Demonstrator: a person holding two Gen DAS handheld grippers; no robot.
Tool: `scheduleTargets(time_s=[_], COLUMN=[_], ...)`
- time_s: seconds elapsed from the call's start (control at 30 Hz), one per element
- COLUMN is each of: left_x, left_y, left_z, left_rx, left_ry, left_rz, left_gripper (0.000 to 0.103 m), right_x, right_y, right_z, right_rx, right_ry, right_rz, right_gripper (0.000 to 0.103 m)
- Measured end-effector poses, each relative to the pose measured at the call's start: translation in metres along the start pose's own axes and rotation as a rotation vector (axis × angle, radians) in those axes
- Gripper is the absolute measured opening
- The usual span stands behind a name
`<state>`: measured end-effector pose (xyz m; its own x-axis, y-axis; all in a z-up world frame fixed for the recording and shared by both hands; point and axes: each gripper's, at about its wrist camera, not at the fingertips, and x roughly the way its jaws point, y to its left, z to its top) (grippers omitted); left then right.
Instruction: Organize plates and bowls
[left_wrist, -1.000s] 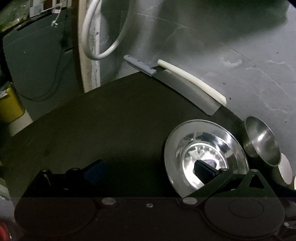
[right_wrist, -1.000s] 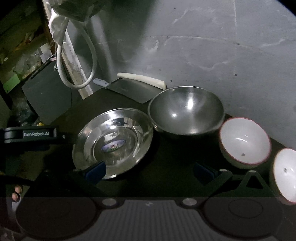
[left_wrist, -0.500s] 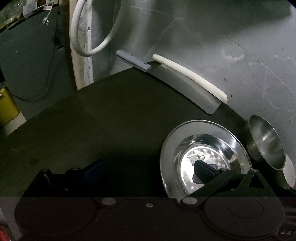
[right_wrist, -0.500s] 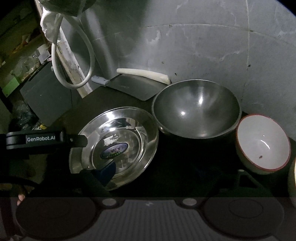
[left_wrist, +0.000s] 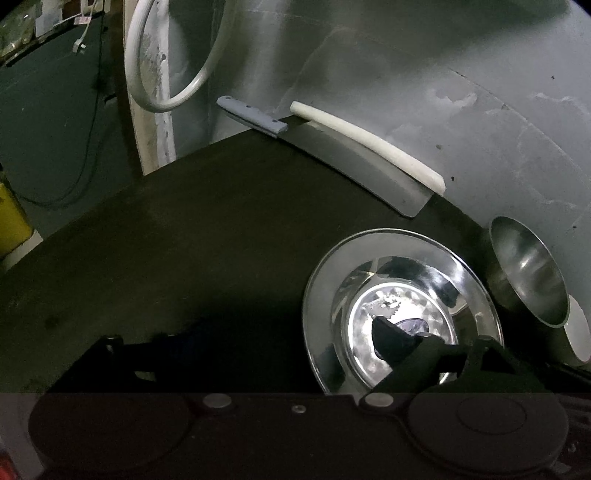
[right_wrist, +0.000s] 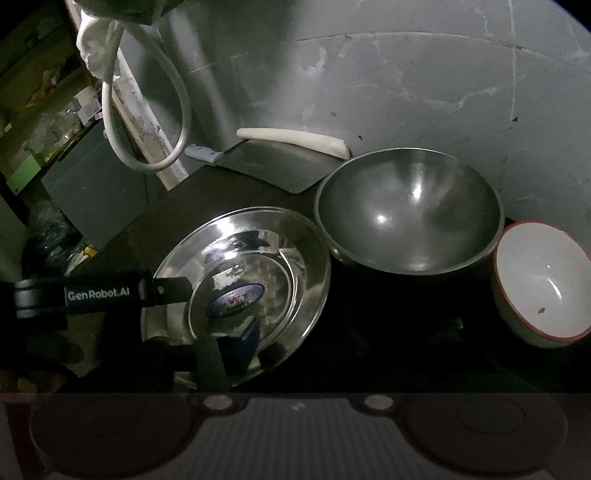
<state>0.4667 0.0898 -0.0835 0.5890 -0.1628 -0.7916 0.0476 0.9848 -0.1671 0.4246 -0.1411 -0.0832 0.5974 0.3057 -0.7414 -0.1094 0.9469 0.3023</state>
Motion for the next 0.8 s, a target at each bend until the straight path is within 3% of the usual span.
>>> scheduleTargets(time_s=[0.17, 0.3, 0.5, 0.8], left_x=[0.000, -0.001, -0.002, -0.012], left_y=[0.000, 0.001, 0.001, 0.005], left_z=[0.000, 0.000, -0.002, -0.011], left_rx=[-0.006, -0.005, -0.014, -0.029], left_ry=[-0.010, -0.011, -0.003, -0.009], left_rz=[-0.013, -0.047, -0.082, -0.085], left_gripper=[0.071, 0.046, 0.023, 0.021], right_x=[0.003, 0.004, 0.004, -0.001], right_y=[0.000, 0.000, 0.000, 0.001], right_z=[0.002, 0.003, 0.002, -0.003], right_rx=[-0.009, -0.003, -0.009, -0.020], right_ry=[0.005, 0.008, 0.007, 0.013], right_rz=[-0.003, 0.006, 0.012, 0.032], right_gripper=[0.038, 0.029, 0.028, 0.028])
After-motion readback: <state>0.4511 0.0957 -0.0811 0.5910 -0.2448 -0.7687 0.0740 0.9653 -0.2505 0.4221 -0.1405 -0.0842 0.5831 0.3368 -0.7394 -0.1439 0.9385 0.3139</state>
